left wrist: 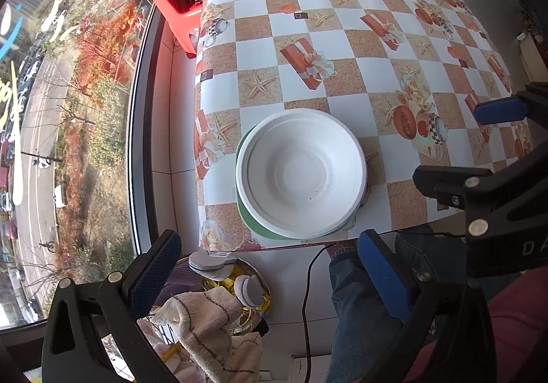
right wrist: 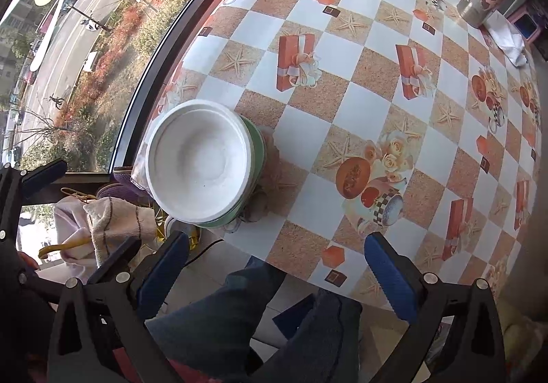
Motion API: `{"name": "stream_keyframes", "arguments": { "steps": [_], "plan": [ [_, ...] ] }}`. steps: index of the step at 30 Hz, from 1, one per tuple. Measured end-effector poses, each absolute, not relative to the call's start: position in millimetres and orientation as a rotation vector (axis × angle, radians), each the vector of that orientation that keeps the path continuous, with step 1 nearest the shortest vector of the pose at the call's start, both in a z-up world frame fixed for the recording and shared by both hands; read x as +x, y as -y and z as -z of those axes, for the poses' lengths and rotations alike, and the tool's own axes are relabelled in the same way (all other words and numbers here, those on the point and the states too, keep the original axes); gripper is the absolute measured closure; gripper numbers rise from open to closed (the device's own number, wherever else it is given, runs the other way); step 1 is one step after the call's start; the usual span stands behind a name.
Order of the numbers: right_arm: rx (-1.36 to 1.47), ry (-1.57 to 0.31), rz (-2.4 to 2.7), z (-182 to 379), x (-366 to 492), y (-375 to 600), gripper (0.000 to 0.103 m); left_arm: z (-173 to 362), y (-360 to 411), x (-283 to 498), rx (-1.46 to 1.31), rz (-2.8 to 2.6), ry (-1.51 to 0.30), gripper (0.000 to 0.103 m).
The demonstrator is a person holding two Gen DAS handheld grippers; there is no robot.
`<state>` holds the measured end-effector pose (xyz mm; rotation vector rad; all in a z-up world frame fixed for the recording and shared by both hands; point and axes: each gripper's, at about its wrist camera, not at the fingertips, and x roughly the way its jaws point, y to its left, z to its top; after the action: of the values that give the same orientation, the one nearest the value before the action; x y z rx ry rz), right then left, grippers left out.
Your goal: Organize plates and bowls
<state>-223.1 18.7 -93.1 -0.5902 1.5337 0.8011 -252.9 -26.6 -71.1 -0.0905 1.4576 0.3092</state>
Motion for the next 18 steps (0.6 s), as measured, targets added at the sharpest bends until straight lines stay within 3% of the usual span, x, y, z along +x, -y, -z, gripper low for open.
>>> {"name": "stream_keyframes", "arguments": {
  "steps": [18],
  "plan": [
    [-0.574,-1.540,-0.791,93.2,-220.6,-15.7,0.000,72.7,26.6,-252.0,-0.089,-0.305,-1.466,0.000]
  ]
}}
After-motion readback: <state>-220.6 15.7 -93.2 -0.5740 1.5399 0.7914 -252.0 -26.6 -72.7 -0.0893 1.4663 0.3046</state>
